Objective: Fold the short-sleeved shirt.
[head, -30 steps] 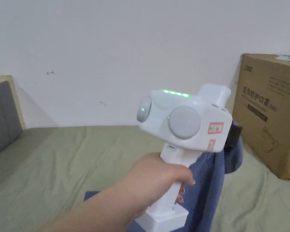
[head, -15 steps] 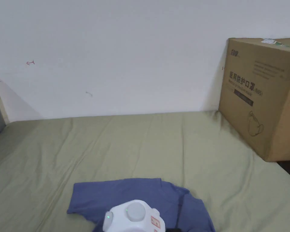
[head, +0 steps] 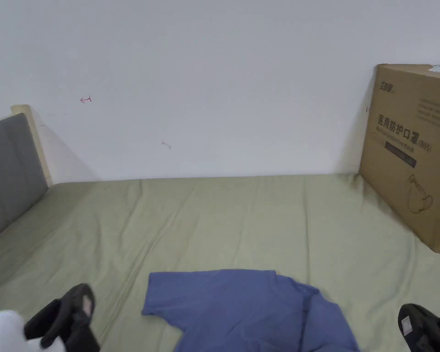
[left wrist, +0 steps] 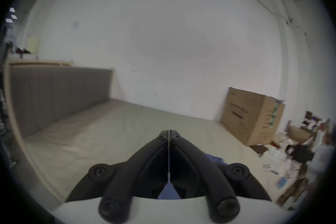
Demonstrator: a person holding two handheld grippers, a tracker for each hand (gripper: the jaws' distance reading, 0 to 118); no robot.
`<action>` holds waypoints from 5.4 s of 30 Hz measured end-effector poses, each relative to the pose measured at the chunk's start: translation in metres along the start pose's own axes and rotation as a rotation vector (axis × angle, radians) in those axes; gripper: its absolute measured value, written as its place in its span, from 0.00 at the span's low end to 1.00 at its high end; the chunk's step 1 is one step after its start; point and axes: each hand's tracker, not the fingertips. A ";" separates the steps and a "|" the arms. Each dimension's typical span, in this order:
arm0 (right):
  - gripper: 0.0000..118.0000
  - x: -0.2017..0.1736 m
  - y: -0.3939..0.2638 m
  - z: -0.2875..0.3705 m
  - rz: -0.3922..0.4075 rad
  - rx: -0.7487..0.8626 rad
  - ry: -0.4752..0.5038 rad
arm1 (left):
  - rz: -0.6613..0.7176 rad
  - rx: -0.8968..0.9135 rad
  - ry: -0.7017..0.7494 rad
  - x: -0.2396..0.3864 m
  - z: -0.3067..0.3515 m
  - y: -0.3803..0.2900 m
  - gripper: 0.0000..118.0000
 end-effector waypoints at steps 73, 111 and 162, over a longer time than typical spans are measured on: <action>0.04 -0.060 0.034 -0.342 0.055 -0.727 0.261 | 0.060 -0.509 -0.119 -0.035 -0.082 -0.075 0.02; 0.04 -0.076 0.343 -0.370 0.107 -0.019 -0.042 | -0.406 -0.001 0.146 0.078 -0.385 0.213 0.02; 0.91 0.015 0.022 -0.022 -0.174 -0.215 0.197 | 0.094 -0.371 -0.161 -0.007 -0.050 -0.009 0.67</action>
